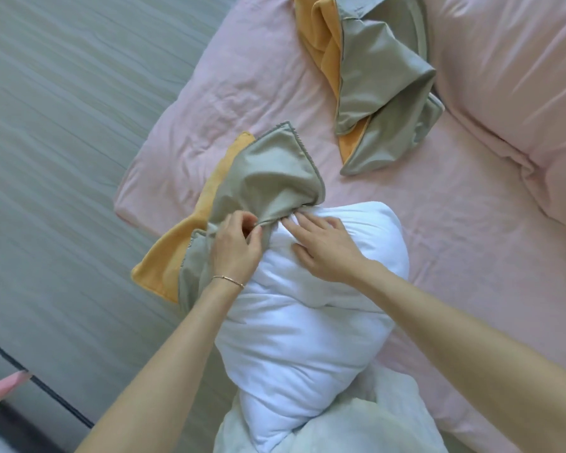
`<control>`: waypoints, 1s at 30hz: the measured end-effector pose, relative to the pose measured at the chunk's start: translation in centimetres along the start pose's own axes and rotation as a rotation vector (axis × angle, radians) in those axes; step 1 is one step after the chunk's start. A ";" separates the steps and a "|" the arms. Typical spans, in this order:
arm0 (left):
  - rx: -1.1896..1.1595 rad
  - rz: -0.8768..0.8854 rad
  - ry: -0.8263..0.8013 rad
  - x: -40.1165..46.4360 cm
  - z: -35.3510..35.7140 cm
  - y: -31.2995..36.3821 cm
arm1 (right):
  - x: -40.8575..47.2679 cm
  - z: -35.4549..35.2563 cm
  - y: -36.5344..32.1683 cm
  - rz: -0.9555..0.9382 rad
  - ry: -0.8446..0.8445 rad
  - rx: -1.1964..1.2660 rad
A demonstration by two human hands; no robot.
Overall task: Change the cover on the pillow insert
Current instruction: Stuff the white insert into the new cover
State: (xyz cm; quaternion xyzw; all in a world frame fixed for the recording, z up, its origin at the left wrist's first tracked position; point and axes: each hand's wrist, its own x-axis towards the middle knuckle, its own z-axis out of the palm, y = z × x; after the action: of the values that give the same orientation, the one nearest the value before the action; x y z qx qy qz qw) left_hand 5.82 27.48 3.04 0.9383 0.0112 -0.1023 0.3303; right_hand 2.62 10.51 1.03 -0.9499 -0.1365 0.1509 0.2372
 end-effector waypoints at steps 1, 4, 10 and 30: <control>0.117 0.104 0.073 0.3 0.0 -0.2 | -0.2 -0.7 0.5 0.042 0.023 0.074; 0.235 0.445 0.075 1.2 0.6 1.2 | -0.1 -2.6 2.6 0.277 0.191 0.343; 0.479 0.402 -0.162 4.6 2.5 3.5 | 2.1 -3.3 4.8 0.470 -0.168 0.266; -0.570 -0.348 -0.470 4.9 -0.2 5.1 | 1.2 -0.4 0.9 0.172 -0.128 0.129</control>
State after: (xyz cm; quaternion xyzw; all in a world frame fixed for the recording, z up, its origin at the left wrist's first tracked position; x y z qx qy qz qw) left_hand 11.12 23.40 5.32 0.7442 0.1221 -0.3610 0.5485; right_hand 4.04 9.96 0.60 -0.9292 -0.0596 0.2396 0.2749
